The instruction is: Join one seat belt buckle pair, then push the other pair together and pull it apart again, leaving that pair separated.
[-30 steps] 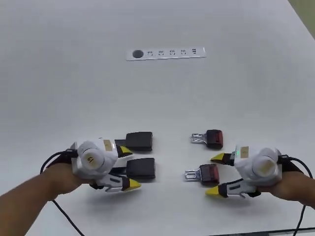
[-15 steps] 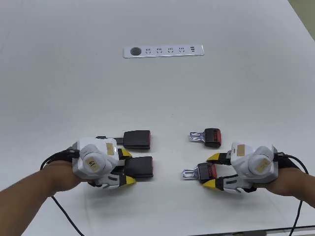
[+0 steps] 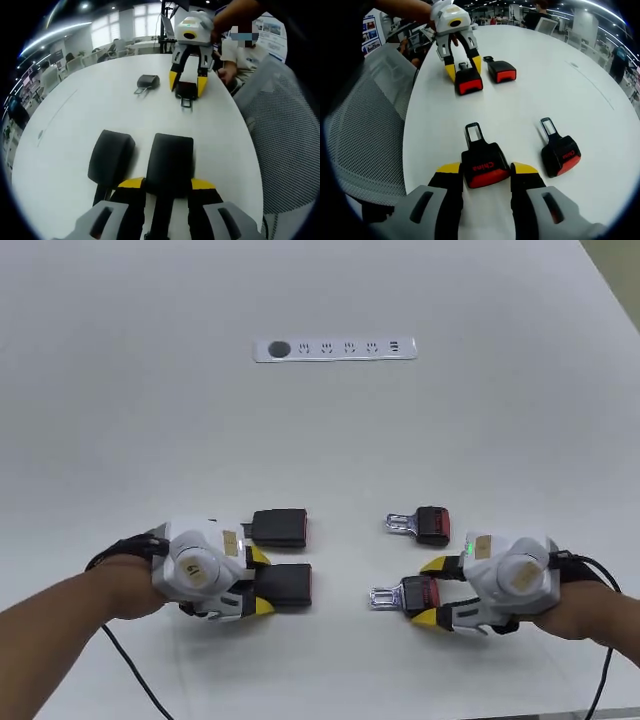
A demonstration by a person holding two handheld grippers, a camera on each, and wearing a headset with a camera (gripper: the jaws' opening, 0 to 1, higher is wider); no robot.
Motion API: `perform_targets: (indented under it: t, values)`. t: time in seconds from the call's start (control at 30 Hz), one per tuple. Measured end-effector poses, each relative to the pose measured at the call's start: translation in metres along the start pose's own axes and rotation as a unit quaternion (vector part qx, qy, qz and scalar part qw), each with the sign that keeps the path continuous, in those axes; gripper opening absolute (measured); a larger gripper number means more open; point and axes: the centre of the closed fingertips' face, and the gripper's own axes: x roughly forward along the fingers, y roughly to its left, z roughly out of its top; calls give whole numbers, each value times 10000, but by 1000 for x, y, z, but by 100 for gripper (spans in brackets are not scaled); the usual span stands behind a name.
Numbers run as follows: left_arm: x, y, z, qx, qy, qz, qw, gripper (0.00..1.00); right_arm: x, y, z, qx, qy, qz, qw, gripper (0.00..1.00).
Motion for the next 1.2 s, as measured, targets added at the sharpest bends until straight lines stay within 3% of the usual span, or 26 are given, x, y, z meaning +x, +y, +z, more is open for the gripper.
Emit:
perform_targets:
  t: [0.27,0.6,0.83,1.2]
  values:
    - [-1,1,0,-35,78,-20,10000,33,1,-1,0,109,4,-39,9999,36]
    - [-1,1,-1,-23,233,-85,9997,33,9,-4,12,116,-9,-69,9999,36]
    - [-3,-1,2,-90,300,-78,9995,33,18,-6,24,137,-42,-56,9999,36]
    - [-5,-2,3,-118,321,-69,9994,33,37,4,49,130,-190,-30,9997,36]
